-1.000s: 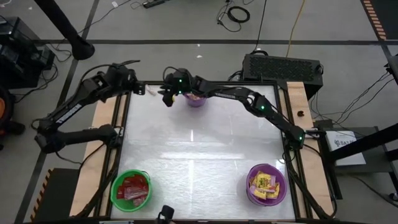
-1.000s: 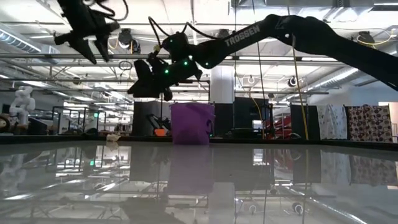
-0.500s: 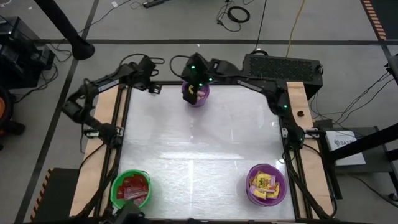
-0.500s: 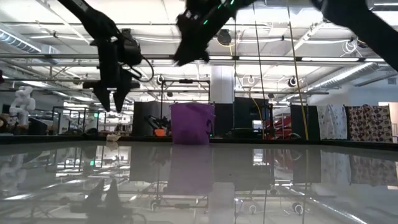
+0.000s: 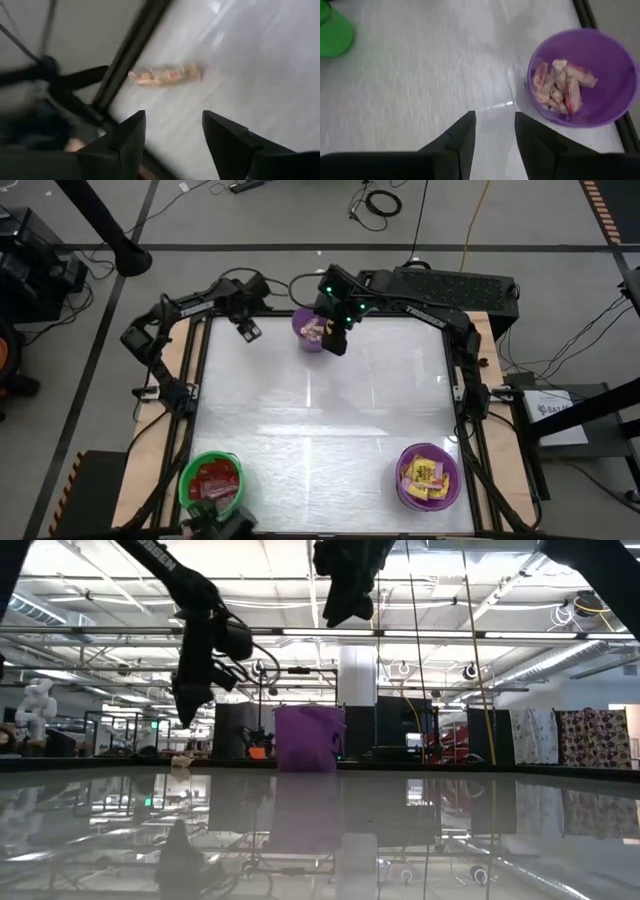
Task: Sort candy by brand, put in halloween buckets
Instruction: Put the white chocolate into the top purple bucket
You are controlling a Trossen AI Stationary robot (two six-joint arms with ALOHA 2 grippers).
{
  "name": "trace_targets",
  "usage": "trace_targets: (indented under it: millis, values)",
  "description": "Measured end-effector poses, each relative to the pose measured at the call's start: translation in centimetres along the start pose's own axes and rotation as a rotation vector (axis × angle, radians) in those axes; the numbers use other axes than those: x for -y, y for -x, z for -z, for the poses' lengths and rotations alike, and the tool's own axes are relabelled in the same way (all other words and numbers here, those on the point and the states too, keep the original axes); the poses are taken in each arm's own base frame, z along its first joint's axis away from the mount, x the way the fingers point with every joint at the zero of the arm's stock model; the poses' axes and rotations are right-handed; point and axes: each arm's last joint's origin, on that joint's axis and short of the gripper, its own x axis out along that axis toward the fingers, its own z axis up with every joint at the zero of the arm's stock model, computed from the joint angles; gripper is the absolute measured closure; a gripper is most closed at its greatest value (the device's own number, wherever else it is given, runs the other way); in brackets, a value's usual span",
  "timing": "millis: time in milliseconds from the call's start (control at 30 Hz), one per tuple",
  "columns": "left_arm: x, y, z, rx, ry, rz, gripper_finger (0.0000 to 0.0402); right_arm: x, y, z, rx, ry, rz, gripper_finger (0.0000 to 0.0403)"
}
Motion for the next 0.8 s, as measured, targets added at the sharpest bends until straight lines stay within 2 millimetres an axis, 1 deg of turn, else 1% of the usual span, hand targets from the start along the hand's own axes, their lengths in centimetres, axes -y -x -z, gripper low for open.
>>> trace_targets:
  millis: [133,233,300,400,467,600,800]
  values:
    - [2.8,-0.4,-0.7,-0.105,-0.328,-0.112,0.0198,-0.5,-0.6,0.1,-0.025,0.018,-0.007,0.0273]
    - [4.8,-1.7,-1.5,-0.168,-0.504,-0.176,0.0198,-1.0,-0.7,0.1,-0.027,0.033,-0.018,0.0273]
    - [5.6,-3.2,-1.8,-0.22,-0.554,-0.181,0.0198,-1.2,-0.8,0.1,-0.028,0.037,-0.02,0.0273]
    - [6.1,-5.7,-2.2,-0.355,-0.644,-0.335,0.0198,-1.5,-0.8,0.1,-0.029,0.043,-0.021,0.0273]
    - [6.3,-6.6,-2.3,-0.407,-0.678,-0.411,0.0198,-1.7,-0.9,0.1,-0.033,0.048,-0.024,0.0273]
    - [6.8,-7.5,-2.4,-0.424,-0.709,-0.393,0.0198,-2.0,-0.9,0.4,-0.07,0.048,-0.032,0.0273]
    - [7.2,-7.7,-2.4,-0.404,-0.719,-0.293,0.0198,-2.3,-0.9,0.9,-0.12,0.049,-0.038,0.0273]
